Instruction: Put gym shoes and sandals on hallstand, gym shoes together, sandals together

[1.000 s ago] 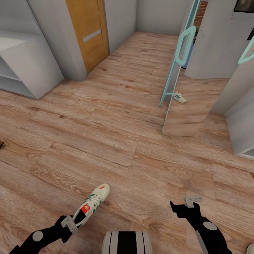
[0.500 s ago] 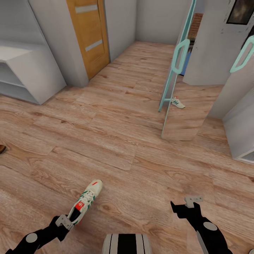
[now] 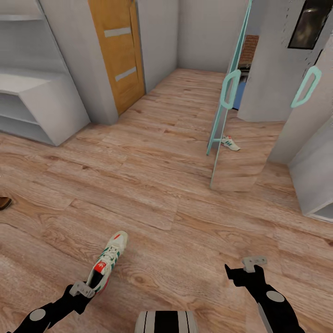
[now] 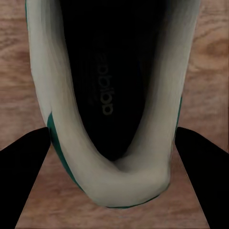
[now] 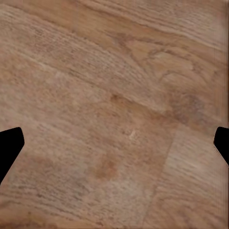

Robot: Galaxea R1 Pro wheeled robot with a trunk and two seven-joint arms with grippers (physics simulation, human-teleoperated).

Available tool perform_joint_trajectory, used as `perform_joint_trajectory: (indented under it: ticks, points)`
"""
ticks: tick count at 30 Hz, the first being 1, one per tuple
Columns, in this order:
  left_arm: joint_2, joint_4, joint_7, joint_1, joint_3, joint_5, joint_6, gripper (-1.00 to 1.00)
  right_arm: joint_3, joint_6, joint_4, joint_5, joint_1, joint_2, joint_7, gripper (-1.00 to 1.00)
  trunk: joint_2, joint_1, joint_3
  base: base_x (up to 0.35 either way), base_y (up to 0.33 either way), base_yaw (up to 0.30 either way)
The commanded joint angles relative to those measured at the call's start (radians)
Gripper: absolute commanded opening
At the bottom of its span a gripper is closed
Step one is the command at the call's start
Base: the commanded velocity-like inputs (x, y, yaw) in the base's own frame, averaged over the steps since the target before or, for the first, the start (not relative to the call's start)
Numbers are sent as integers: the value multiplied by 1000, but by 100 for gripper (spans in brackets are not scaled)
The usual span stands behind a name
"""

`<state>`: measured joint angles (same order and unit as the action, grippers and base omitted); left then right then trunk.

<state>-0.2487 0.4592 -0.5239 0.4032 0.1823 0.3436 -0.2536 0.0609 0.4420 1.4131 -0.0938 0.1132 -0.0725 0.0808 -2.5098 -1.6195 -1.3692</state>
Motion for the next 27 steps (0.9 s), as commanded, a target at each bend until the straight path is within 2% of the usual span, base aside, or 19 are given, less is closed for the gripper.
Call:
perform_joint_trajectory:
  ticks: [1,3,4,6,9,12,18,23,27]
  points:
    - [1,-6,-5,0,8,1,-6,-100,2,5,1,-11,0,0,7,100,0,1,3,0,0,0]
    - [0,-28,-5,0,8,-25,-8,-100,1,5,-3,-13,0,0,5,100,0,1,11,0,0,0]
    - [0,-118,46,-1,20,-96,-21,-100,1,-31,-81,-22,0,3,1,100,1,2,16,0,0,-43]
    - [0,-132,69,-2,20,-108,-34,-100,1,-58,-94,-23,0,3,1,100,1,3,25,0,0,-61]
    - [0,-172,122,-17,21,-147,-84,-100,2,-132,-126,-25,0,3,1,100,2,4,41,0,0,-90]
    - [2,-196,151,-25,22,-176,-117,-100,3,-170,-154,-24,0,3,1,100,3,6,56,0,0,-106]
    - [4,-219,174,-30,22,-205,-140,-100,6,-197,-174,-24,0,3,1,100,4,8,88,0,0,-115]
    - [5,-235,178,-31,22,-209,-145,-100,5,-208,-192,-23,0,4,1,100,5,10,115,0,0,-117]
    - [6,-252,183,-31,22,-210,-156,-100,5,-251,-253,-22,-3,7,1,100,6,12,137,0,0,-111]
